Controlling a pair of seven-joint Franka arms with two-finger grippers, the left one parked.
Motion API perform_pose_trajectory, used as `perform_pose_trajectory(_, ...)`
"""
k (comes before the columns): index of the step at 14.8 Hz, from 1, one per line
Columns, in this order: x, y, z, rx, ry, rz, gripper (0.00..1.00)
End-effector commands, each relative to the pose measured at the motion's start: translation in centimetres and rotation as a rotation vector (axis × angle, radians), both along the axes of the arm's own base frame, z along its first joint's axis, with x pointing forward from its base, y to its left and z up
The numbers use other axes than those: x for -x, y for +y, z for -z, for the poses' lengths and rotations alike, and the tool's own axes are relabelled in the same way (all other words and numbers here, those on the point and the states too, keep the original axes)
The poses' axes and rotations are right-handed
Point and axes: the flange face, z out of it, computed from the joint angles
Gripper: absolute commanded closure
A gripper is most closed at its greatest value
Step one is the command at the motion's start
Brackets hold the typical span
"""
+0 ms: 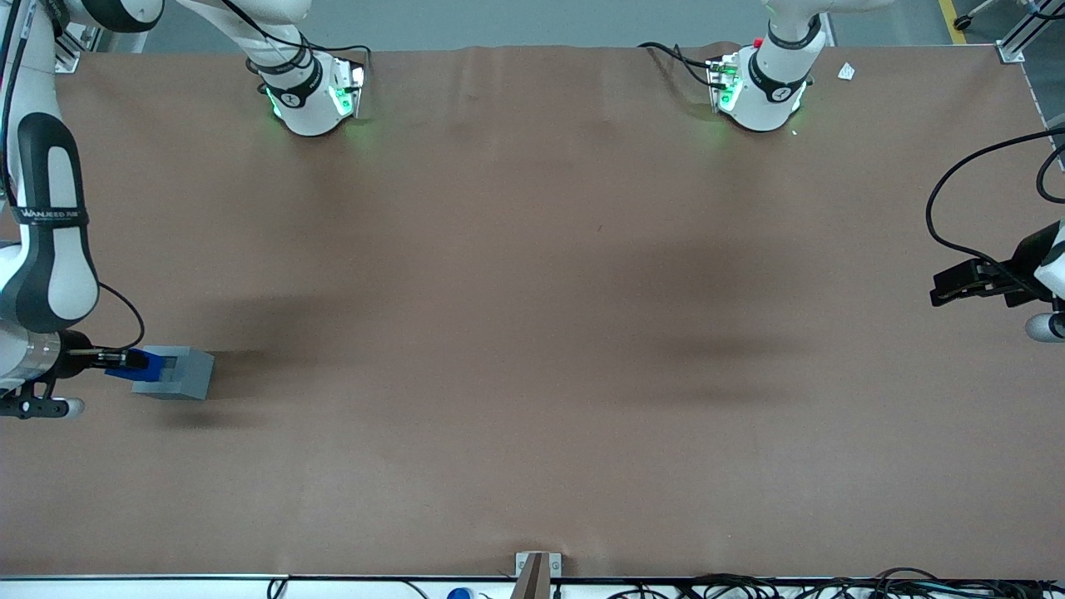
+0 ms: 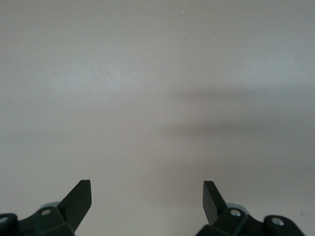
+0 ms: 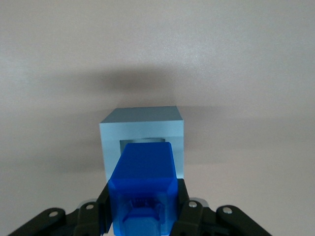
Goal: Insert blue part into gray base with right arm
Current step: 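Align the blue block above the gray base's square hole, then lower the blue block into the hole of the gray base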
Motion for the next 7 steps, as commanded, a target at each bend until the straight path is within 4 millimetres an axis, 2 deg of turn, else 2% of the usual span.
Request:
perform_pose_trajectory(1, 0.47, -0.1, 0.79, -0.011, -0.005, 0.0, 0.98)
perform_pose_trajectory(7, 0.65, -0.04, 0.95, -0.015, 0.008, 0.014, 0.98)
